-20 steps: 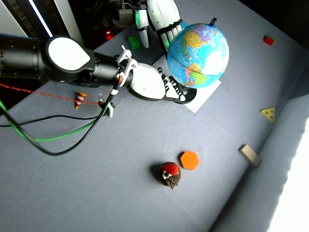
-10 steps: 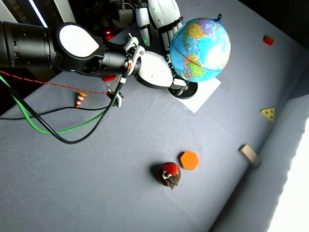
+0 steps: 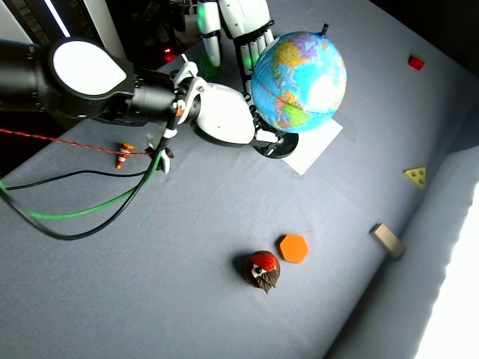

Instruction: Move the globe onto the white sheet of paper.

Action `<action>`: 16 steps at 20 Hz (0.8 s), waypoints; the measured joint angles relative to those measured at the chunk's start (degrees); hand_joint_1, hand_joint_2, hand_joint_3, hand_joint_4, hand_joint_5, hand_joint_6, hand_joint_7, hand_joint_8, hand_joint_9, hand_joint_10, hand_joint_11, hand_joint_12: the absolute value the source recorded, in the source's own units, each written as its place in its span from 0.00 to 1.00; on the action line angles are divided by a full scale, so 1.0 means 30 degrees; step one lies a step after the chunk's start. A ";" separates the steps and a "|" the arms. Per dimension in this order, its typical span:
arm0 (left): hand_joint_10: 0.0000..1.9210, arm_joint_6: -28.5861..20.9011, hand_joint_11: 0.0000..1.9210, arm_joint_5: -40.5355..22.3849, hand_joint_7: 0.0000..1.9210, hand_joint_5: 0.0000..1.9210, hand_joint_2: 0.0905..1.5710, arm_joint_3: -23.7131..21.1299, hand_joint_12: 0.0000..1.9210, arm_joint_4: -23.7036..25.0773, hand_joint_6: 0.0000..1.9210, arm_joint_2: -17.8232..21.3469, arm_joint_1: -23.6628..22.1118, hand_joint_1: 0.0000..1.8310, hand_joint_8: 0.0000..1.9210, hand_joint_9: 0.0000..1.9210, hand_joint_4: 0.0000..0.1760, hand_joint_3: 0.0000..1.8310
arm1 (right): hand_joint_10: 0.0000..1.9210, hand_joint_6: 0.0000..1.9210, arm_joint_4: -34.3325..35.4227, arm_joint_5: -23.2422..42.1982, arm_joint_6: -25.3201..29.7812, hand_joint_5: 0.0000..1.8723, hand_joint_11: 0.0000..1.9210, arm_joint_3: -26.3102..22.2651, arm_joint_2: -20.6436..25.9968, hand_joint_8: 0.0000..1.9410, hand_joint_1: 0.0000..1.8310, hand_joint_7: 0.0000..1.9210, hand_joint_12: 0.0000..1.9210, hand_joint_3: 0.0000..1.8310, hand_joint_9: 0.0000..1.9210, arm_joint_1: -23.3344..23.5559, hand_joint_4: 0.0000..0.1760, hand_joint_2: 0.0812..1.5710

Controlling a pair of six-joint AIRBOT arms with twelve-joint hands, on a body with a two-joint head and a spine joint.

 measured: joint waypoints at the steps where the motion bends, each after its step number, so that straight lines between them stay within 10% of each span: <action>1: 0.00 0.0342 0.00 0.0000 0.13 0.11 0.92 -0.0146 0.07 -0.0364 0.00 0.0080 -0.0364 0.00 0.00 0.08 0.00 0.00 | 0.04 0.02 -0.0007 0.0029 0.0000 0.28 0.00 -0.0073 -0.0007 0.00 0.00 0.30 0.58 0.00 0.25 0.0000 0.00 0.94; 16: 0.00 0.9384 0.00 -0.0554 0.09 0.09 0.91 -0.1151 0.03 -0.9755 0.00 -0.0794 -0.7963 0.00 0.00 0.06 0.00 0.00 | 0.00 0.00 0.0073 -0.1129 0.0780 0.24 0.00 -0.6608 0.8116 0.00 0.00 0.23 0.53 0.00 0.20 0.0138 0.00 0.93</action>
